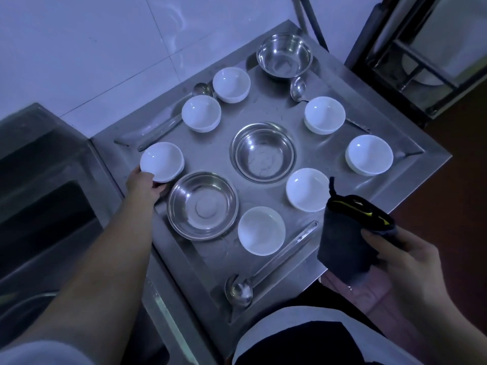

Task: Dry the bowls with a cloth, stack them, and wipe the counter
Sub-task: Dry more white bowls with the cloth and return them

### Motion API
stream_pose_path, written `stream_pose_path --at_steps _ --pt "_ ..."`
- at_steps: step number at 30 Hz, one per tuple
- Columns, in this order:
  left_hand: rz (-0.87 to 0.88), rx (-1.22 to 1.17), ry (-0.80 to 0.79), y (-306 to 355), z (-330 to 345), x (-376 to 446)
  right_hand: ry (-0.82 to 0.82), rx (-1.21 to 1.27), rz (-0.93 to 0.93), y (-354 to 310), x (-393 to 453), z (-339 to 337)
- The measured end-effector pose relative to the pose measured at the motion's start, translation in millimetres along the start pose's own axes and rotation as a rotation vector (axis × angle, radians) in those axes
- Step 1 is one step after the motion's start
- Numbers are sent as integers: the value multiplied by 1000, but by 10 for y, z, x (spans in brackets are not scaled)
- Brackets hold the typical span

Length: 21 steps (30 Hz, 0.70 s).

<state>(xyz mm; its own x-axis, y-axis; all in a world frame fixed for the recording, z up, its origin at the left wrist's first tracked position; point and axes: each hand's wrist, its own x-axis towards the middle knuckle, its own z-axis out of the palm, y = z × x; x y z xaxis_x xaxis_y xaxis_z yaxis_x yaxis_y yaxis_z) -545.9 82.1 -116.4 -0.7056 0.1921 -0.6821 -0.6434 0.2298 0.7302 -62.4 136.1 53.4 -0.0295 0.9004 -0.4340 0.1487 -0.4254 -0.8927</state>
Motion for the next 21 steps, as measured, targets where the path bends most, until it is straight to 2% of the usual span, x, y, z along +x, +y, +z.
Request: stream_pose_path --at_steps 4,5,7,9,10,12,13,15,17,19,21 --pt "18 206 74 62 69 -122 10 5 -3 -21 -20 -3" --pt "69 279 104 96 107 -231 9 12 -3 -30 -22 -3" --pt "303 430 114 150 195 -585 -4 22 -1 -55 -25 5" --pt "496 512 -32 123 319 -1093 -33 29 2 -83 -17 4" --pt "510 483 -194 67 377 -1369 -60 30 1 -103 -9 0" --pt "399 427 -679 -123 452 -1964 -151 54 2 -159 17 -16" --pt "342 489 -920 -254 488 -2216 -219 85 10 -203 27 -23" --pt "238 610 -1252 -542 568 -2526 -370 153 52 -316 45 -31" --pt "36 502 -1359 -742 644 -2708 -453 201 97 -410 75 -37" --pt "-176 277 -1282 -857 704 -2851 -441 191 114 -421 138 -35" --pt "-243 139 -1170 -988 759 -2934 -352 112 100 -328 236 -52"
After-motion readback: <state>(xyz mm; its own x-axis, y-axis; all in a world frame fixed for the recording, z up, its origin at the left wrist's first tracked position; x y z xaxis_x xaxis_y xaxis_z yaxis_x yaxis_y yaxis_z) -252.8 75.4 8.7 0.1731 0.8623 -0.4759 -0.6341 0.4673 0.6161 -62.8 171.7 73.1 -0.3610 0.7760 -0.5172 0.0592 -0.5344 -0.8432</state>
